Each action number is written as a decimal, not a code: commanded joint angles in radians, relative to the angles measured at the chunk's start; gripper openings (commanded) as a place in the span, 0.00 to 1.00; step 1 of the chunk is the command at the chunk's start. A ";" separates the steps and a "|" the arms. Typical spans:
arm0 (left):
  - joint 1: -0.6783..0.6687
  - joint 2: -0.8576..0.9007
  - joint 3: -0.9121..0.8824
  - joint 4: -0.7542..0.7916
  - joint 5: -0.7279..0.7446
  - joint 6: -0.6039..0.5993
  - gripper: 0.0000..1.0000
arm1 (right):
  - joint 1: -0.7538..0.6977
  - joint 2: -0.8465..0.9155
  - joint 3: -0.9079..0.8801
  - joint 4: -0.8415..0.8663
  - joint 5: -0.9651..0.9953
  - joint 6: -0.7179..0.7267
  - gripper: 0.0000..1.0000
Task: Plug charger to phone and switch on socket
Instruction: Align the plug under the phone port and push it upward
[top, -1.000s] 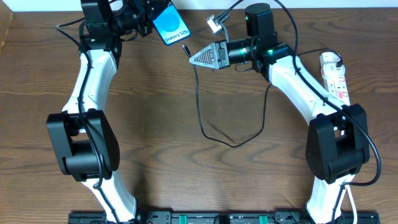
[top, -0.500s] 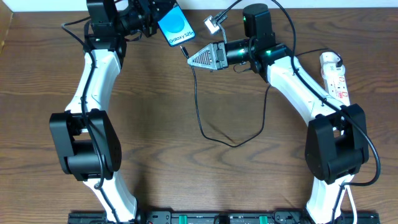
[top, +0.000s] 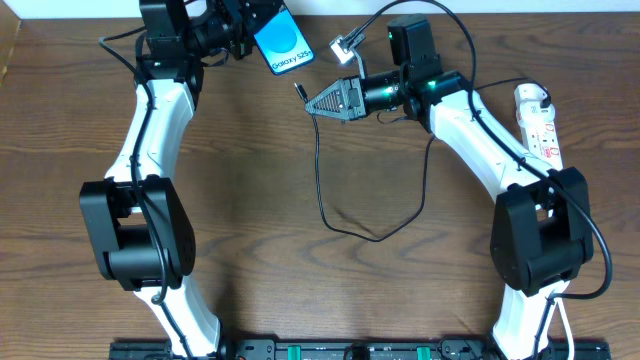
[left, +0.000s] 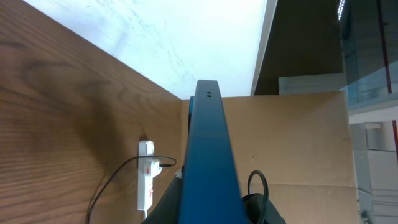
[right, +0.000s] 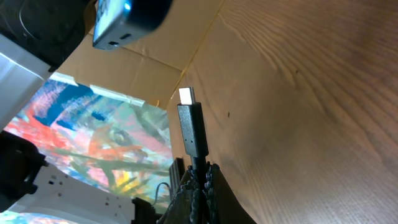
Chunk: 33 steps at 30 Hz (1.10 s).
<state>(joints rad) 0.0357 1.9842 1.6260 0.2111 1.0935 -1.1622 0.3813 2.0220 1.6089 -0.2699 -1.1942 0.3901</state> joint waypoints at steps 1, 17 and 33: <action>0.002 -0.011 0.008 -0.005 0.019 0.033 0.07 | 0.008 -0.053 -0.001 -0.013 0.011 -0.071 0.01; 0.002 -0.011 0.007 -0.039 -0.002 0.043 0.07 | 0.026 -0.130 -0.001 -0.072 0.119 -0.129 0.01; 0.002 -0.011 0.007 -0.038 0.024 0.043 0.07 | 0.023 -0.130 -0.001 -0.101 0.193 -0.053 0.01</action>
<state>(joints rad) 0.0357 1.9842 1.6260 0.1642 1.0935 -1.1255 0.4042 1.9045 1.6089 -0.3706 -1.0107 0.3218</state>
